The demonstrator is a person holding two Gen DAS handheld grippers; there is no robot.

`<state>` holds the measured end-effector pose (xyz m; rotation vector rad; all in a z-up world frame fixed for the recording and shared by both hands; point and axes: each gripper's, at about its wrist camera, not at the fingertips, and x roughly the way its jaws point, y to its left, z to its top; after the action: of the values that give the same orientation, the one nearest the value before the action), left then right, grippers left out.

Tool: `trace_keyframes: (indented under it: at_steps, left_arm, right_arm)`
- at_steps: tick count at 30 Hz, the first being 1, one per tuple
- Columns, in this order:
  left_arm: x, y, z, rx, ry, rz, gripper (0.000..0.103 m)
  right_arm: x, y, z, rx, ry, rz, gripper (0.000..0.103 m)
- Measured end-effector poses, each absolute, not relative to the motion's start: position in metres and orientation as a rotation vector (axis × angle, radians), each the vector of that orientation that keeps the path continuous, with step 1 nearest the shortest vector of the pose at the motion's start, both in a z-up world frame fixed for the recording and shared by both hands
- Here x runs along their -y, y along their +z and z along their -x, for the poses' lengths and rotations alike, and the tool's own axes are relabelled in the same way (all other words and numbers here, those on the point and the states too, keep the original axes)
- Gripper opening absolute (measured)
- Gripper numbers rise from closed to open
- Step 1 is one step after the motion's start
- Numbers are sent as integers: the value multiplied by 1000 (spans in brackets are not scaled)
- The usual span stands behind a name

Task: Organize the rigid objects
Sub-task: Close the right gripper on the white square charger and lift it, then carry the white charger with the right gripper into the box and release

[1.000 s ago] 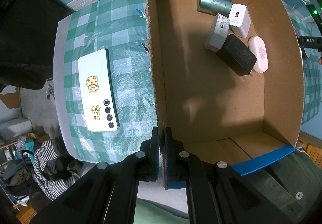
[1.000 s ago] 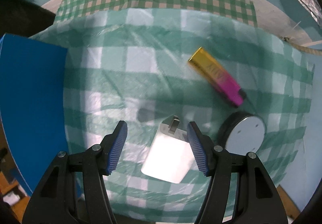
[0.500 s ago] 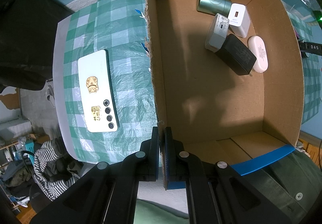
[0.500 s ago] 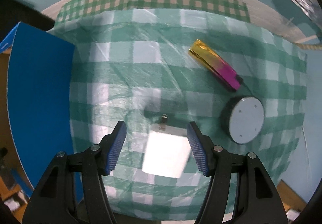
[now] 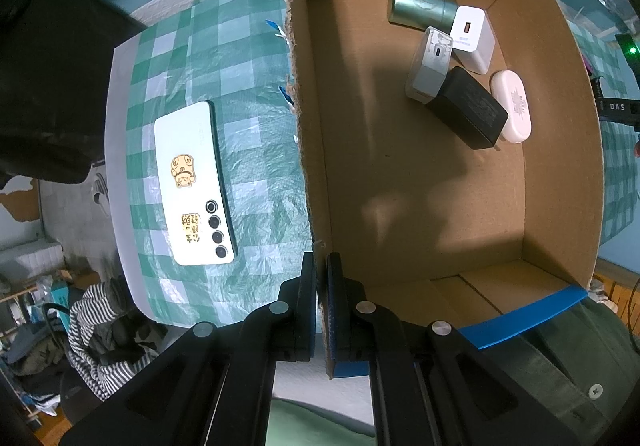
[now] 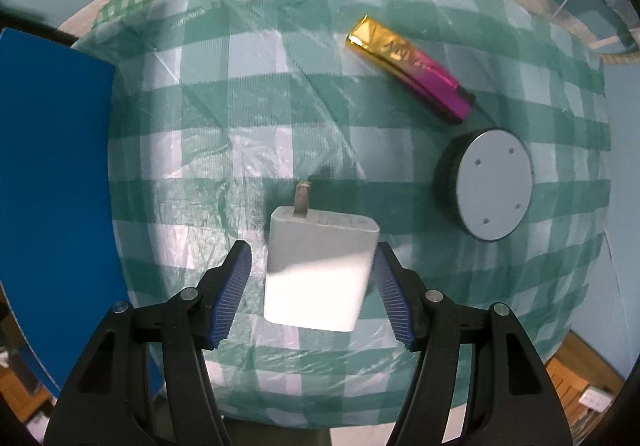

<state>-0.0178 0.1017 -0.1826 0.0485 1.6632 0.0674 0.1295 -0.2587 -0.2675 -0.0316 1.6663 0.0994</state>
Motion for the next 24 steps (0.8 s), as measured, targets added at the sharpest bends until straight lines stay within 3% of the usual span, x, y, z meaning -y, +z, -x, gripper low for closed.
trace_keyframes:
  at_steps: [4,24]
  left_arm:
    - [-102,-183,18,-1663,67,-46,5]
    - [-102,-182,17,-1659,64,-50,5]
  right_arm:
    - [258,-272,-127,-1665,71,31,53]
    - [247,-250,-108,-1615,173,87,52]
